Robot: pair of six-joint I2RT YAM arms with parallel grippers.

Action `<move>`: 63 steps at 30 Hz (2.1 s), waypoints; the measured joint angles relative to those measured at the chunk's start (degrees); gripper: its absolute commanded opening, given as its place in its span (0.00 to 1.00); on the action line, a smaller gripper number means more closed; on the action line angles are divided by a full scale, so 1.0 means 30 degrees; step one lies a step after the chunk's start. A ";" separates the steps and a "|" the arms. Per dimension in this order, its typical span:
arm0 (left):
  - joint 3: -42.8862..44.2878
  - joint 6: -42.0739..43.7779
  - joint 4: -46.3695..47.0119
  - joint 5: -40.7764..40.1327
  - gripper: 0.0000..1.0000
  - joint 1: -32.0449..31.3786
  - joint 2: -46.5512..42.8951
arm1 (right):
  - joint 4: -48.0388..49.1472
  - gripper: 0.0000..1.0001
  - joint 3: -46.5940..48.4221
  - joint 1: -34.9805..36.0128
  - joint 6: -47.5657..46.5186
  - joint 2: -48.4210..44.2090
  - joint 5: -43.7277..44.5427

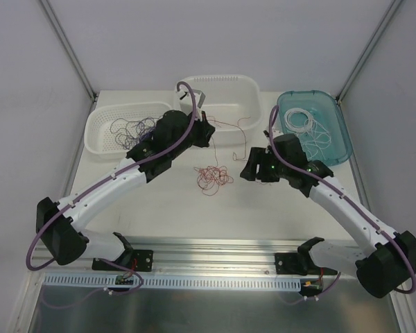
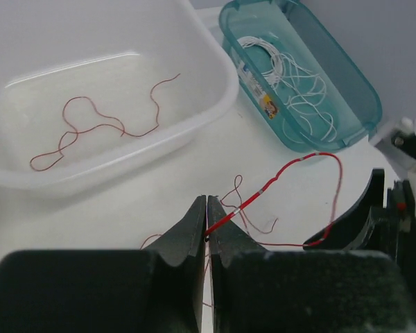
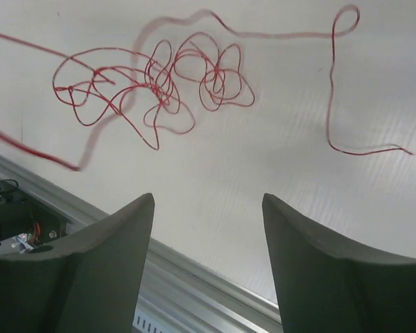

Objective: Untangle the cables

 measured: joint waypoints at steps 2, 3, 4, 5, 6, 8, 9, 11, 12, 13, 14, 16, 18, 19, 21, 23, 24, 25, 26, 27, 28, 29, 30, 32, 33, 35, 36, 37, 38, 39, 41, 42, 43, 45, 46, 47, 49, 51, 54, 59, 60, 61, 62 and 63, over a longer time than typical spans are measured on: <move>0.0481 -0.0532 -0.0925 -0.0991 0.00 0.0000 -0.0080 | 0.1042 0.71 -0.1049 0.0721 0.0641 0.0066 0.0233; 0.0641 -0.0707 -0.1297 -0.1355 0.00 0.0000 -0.0080 | 0.1625 0.71 -0.1486 0.1115 0.0874 0.0066 0.0437; 0.0838 -0.0969 -0.1800 -0.1763 0.00 0.0000 -0.0051 | 0.2091 0.74 -0.1778 0.1501 0.1064 0.0058 0.0787; 0.1049 -0.1180 -0.2419 -0.2317 0.00 0.0000 0.0000 | 0.2484 0.75 -0.1960 0.1829 0.1188 0.0029 0.1122; 0.1268 -0.1392 -0.2965 -0.2659 0.00 0.0000 0.0058 | 0.2790 0.76 -0.2062 0.2091 0.1275 -0.0066 0.1421; 0.1632 -0.1785 -0.3767 -0.3264 0.00 0.0000 0.0197 | 0.3497 0.76 -0.2222 0.2302 0.1319 -0.0466 0.1785; 0.1814 -0.2076 -0.4146 -0.3490 0.00 0.0000 0.0270 | 0.3840 0.76 -0.2251 0.2317 0.1326 -0.0699 0.1858; 0.2018 -0.2506 -0.4648 -0.3810 0.00 0.0000 0.0321 | 0.4758 0.76 -0.2288 0.2324 0.1552 -0.0911 0.1880; 0.2098 -0.2718 -0.4918 -0.3898 0.00 0.0000 0.0321 | 0.5246 0.76 -0.2390 0.2324 0.1683 -0.0918 0.1880; 0.2200 -0.2980 -0.5144 -0.3985 0.00 0.0000 0.0321 | 0.5887 0.75 -0.2630 0.2331 0.1967 -0.0882 0.1865; 0.2251 -0.3147 -0.5268 -0.4073 0.00 0.0000 0.0321 | 0.6477 0.75 -0.2943 0.2346 0.2302 -0.0809 0.1851; 0.2346 -0.3541 -0.5530 -0.4320 0.00 0.0000 0.0321 | 0.7796 0.74 -0.3723 0.2346 0.3045 -0.0437 0.1756; 0.2412 -0.3876 -0.5654 -0.4452 0.00 0.0000 0.0335 | 0.9347 0.74 -0.4517 0.2353 0.3891 0.0342 0.1362; 0.2441 -0.4022 -0.5705 -0.4495 0.00 0.0000 0.0342 | 0.9916 0.73 -0.4801 0.2361 0.4175 0.0721 0.1246; 0.2579 -0.4233 -0.5850 -0.4605 0.00 0.0000 0.0386 | 1.1227 0.73 -0.5391 0.2390 0.4889 0.1647 0.0831; 0.2732 -0.4444 -0.5960 -0.4677 0.00 0.0000 0.0474 | 1.2735 0.72 -0.5923 0.2419 0.5486 0.2470 0.0379; 0.2798 -0.4517 -0.5974 -0.4692 0.00 0.0000 0.0510 | 1.3369 0.72 -0.6098 0.2426 0.5763 0.2856 0.0160; 0.2849 -0.4568 -0.5982 -0.4699 0.00 0.0000 0.0546 | 1.4141 0.71 -0.6193 0.2448 0.6033 0.3286 -0.0109; 0.2871 -0.4605 -0.5996 -0.4699 0.00 0.0000 0.0561 | 1.4702 0.71 -0.6222 0.2470 0.6215 0.3650 -0.0284; 0.2907 -0.4641 -0.6062 -0.4707 0.00 0.0000 0.0576 | 1.5380 0.70 -0.6229 0.2492 0.6470 0.4109 -0.0539; 0.2929 -0.4656 -0.6098 -0.4707 0.00 0.0000 0.0576 | 1.6145 0.69 -0.6229 0.2514 0.6666 0.4568 -0.0743; 0.2943 -0.4670 -0.6098 -0.4707 0.00 0.0000 0.0576 | 1.6786 0.67 -0.6222 0.2557 0.6834 0.5027 -0.0962; 0.2965 -0.4677 -0.6120 -0.4707 0.00 0.0000 0.0576 | 1.7274 0.63 -0.6222 0.2601 0.6980 0.5450 -0.1115; 0.3089 -0.4699 -0.6215 -0.4692 0.00 0.0000 0.0605 | 1.8258 0.56 -0.6222 0.2696 0.7227 0.6346 -0.1443; 0.3184 -0.4692 -0.6229 -0.4685 0.00 0.0000 0.0641 | 1.8651 0.44 -0.6222 0.2718 0.7373 0.6768 -0.1632; 0.3388 -0.4670 -0.6258 -0.4692 0.00 0.0000 0.0648 | 1.9205 0.29 -0.6222 0.2761 0.7592 0.7373 -0.1945; 0.3519 -0.4619 -0.6295 -0.4699 0.00 0.0000 0.0648 | 1.9365 0.13 -0.6266 0.2769 0.7737 0.7504 -0.2025; 0.3643 -0.4546 -0.6309 -0.4728 0.00 0.0000 0.0648 | 1.9445 0.06 -0.6346 0.2769 0.7686 0.7512 -0.2047; 0.3840 -0.4401 -0.6375 -0.4801 0.00 0.0000 0.0648 | 1.9511 0.01 -0.6462 0.2747 0.7730 0.7453 -0.2055; 0.4058 -0.4189 -0.6433 -0.4896 0.00 0.0000 0.0648 | 1.9518 0.01 -0.6630 0.2688 0.7723 0.7359 -0.2055; 0.4597 -0.3599 -0.6521 -0.5311 0.00 0.0029 0.0648 | 1.9118 0.01 -0.7096 0.2441 0.7482 0.6907 -0.1967; 0.4969 -0.3228 -0.6623 -0.5486 0.00 0.0066 0.0648 | 1.8593 0.01 -0.7453 0.2208 0.7300 0.6433 -0.1872; 0.5246 -0.2943 -0.6623 -0.5676 0.00 0.0153 0.0648 | 1.8047 0.01 -0.7825 0.1923 0.7104 0.5865 -0.1719; 0.6033 -0.2062 -0.6645 -0.5967 0.00 0.0459 0.0619 | 1.6429 0.01 -0.8495 0.1049 0.6659 0.4466 -0.1362; 0.6419 -0.1727 -0.6659 -0.6069 0.00 0.0692 0.0619 | 1.5591 0.01 -0.8786 0.0481 0.6506 0.3643 -0.1107; 0.6725 -0.1319 -0.6965 -0.6084 0.00 0.0918 0.0583 | 1.5147 0.01 -0.8983 -0.0189 0.6433 0.2783 -0.1020; 0.7096 -0.0539 -0.7533 -0.6178 0.00 0.1253 0.0546 | 1.3865 0.01 -0.8939 -0.1566 0.6142 0.0889 -0.0780; 0.7424 0.0175 -0.7832 -0.6273 0.00 0.1581 0.0546 | 1.2014 0.01 -0.8728 -0.3118 0.5625 -0.0969 -0.0401; 0.8495 0.1188 -0.7868 -0.6404 0.00 0.2412 0.0423 | 0.9049 0.01 -0.8524 -0.5289 0.4874 -0.2514 -0.0255; 0.9938 0.2652 -0.8750 -0.6142 0.00 0.2565 0.0306 | 0.5814 0.01 -0.7053 -0.7992 0.3854 -0.3585 -0.1260; 1.0185 0.2885 -0.8845 -0.6127 0.00 0.2565 0.0306 | 0.5304 0.01 -0.6783 -0.8400 0.3679 -0.3694 -0.1435; 1.0513 0.3140 -0.8896 -0.6098 0.00 0.2565 0.0306 | 0.4867 0.01 -0.6579 -0.8706 0.3468 -0.3752 -0.1566; 1.0848 0.3453 -0.8925 -0.6018 0.00 0.2557 0.0306 | 0.4444 0.01 -0.6419 -0.8939 0.3293 -0.3767 -0.1734; 1.1191 0.3716 -0.8932 -0.5989 0.00 0.2565 0.0306 | 0.4065 0.01 -0.6295 -0.9129 0.3126 -0.3716 -0.1872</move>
